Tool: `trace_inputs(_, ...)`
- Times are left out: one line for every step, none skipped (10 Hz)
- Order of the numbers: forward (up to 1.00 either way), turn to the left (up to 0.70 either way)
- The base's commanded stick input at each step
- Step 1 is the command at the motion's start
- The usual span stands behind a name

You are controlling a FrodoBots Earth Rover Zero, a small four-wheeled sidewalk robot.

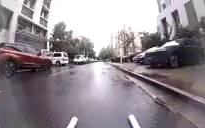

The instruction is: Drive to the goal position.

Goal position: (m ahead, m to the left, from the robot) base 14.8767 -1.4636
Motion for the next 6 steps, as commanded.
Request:
trace_inputs(0.7,0.0)
trace_inputs(0.7,0.0)
trace_inputs(0.7,0.0)
trace_inputs(0.7,0.0)
trace_inputs(0.7,0.0)
trace_inputs(0.7,0.0)
